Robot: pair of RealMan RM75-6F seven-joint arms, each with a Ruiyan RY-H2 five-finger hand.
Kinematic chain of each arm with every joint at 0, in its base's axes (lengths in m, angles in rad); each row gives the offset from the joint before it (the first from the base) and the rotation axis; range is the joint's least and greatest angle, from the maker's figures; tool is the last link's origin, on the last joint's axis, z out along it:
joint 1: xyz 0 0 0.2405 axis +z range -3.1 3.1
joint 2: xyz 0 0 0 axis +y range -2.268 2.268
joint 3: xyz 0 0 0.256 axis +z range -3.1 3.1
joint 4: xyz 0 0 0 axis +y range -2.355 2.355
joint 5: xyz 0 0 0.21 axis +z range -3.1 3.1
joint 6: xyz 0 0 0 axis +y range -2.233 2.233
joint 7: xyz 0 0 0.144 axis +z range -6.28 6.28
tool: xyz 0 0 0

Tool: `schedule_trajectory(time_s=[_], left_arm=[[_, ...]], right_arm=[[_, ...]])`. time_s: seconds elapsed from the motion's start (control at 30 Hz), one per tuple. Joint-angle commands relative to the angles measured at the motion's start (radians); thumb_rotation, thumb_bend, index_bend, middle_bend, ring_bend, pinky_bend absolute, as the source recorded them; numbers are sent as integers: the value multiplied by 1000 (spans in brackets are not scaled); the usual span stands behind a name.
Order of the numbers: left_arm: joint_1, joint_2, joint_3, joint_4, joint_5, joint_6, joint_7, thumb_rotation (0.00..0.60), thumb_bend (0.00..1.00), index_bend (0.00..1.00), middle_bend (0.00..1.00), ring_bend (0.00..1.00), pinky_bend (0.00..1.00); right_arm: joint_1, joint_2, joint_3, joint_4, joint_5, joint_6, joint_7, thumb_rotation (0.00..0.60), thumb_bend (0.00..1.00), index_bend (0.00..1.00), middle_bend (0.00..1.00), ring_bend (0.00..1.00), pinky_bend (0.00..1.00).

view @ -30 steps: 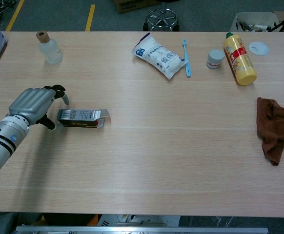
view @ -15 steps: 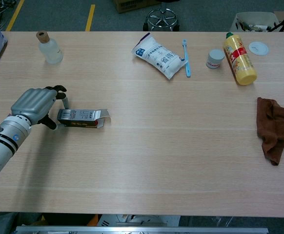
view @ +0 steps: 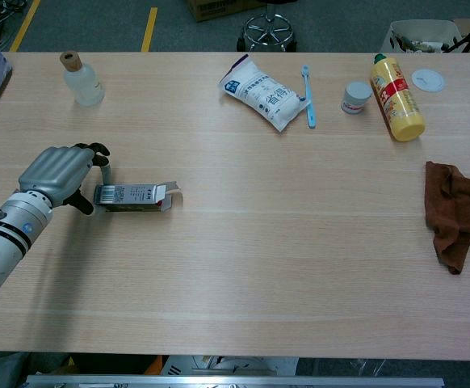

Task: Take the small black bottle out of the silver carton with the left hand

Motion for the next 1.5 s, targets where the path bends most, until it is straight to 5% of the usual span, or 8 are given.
schedule_trajectory(time_s=[0.03, 0.5, 1.5], left_arm=[[0, -3, 1, 4, 4, 3, -6, 600, 166, 545, 197, 173, 270], [6, 17, 8, -28, 50, 47, -5, 600, 166, 626, 229, 186, 276], [8, 260, 39, -340, 177, 184, 259, 600, 166, 637, 253, 186, 276]], right_arm=[[0, -1, 0, 1, 1, 0, 1, 600, 226, 326, 235, 172, 241], [-4, 0, 1, 2, 2, 2, 6, 600, 226, 326, 235, 172, 242], [1, 11, 5, -23, -9, 8, -13, 600, 226, 326, 235, 172, 241]])
